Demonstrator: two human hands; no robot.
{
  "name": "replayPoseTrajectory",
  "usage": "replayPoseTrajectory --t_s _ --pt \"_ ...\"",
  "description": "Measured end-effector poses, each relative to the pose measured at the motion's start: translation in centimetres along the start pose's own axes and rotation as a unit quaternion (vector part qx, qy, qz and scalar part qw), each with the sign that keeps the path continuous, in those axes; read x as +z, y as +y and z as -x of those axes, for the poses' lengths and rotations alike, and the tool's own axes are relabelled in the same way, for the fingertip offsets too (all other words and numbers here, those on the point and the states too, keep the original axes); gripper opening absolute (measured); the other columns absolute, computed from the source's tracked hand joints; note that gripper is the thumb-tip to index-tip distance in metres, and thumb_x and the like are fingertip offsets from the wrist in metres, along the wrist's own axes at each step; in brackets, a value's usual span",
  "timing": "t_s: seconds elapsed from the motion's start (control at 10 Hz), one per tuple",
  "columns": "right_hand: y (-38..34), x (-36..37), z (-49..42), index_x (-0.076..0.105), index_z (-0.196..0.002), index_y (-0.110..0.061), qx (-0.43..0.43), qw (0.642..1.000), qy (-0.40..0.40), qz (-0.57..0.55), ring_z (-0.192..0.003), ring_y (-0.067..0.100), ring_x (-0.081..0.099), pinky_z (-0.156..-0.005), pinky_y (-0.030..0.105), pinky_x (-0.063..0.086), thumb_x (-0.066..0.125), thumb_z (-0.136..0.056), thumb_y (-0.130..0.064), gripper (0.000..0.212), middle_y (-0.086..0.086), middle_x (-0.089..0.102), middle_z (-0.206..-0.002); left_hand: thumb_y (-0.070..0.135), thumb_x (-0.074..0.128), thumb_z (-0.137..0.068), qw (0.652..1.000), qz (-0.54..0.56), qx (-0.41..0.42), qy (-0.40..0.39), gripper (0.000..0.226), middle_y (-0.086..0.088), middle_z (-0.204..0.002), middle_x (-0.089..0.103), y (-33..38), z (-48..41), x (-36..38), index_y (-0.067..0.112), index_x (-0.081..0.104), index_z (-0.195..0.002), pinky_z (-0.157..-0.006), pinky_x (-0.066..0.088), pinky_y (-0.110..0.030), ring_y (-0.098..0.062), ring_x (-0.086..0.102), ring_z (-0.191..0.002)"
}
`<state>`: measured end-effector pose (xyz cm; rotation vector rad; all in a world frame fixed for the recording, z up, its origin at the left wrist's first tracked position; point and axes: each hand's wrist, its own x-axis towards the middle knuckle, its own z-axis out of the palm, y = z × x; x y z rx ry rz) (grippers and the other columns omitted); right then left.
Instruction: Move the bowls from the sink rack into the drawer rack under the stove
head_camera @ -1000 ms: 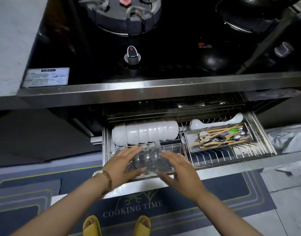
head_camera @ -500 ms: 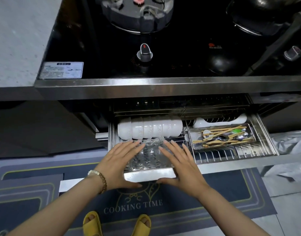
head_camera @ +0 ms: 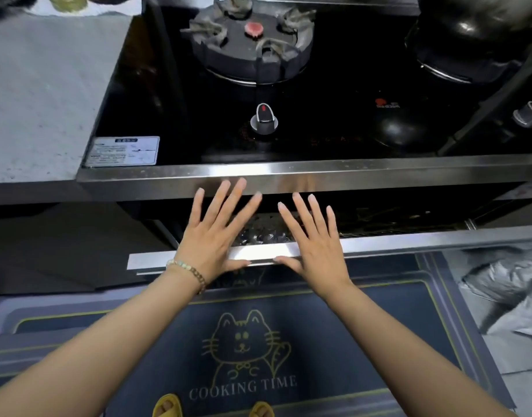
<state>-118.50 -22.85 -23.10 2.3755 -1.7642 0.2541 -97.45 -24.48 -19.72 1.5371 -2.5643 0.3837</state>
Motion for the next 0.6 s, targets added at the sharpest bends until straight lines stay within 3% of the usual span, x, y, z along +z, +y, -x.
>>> replayPoseTrajectory --t_s 0.2,0.4,0.6 --pt "0.0 1.7 -1.4 0.009 -0.147 -0.025 0.009 0.999 0.040 0.035 -0.139 0.028 0.016 -0.113 0.049 0.012 0.064 -0.076 -0.051 0.094 0.005 0.016 -0.151 0.078 0.064 -0.048 0.999 -0.031 -0.006 0.006 0.138 0.000 -0.153 -0.030 -0.5 -0.4 0.8 0.018 -0.012 -0.147 -0.114 -0.019 -0.046 -0.019 -0.026 -0.142" --pt "0.7 0.2 -0.8 0.016 -0.148 -0.023 -0.009 1.000 0.013 0.022 -0.141 0.026 0.017 -0.116 0.046 0.017 0.061 -0.080 -0.047 0.085 0.008 0.028 -0.153 0.076 0.062 -0.050 1.000 -0.023 -0.009 0.012 0.134 0.002 -0.152 -0.031 -0.3 -0.5 0.5 0.019 -0.012 -0.147 -0.114 -0.018 -0.045 -0.018 -0.028 -0.141" --pt "1.3 -2.5 0.8 0.014 -0.149 -0.024 -0.009 0.998 -0.043 -0.040 -0.145 0.025 0.015 -0.117 0.044 0.019 0.063 -0.082 -0.042 0.085 0.006 0.014 -0.158 0.078 0.058 -0.055 1.000 -0.025 -0.017 0.000 0.131 0.002 -0.152 -0.033 -0.2 -0.1 -0.4 0.017 -0.012 -0.147 -0.114 -0.015 -0.045 -0.018 -0.029 -0.141"
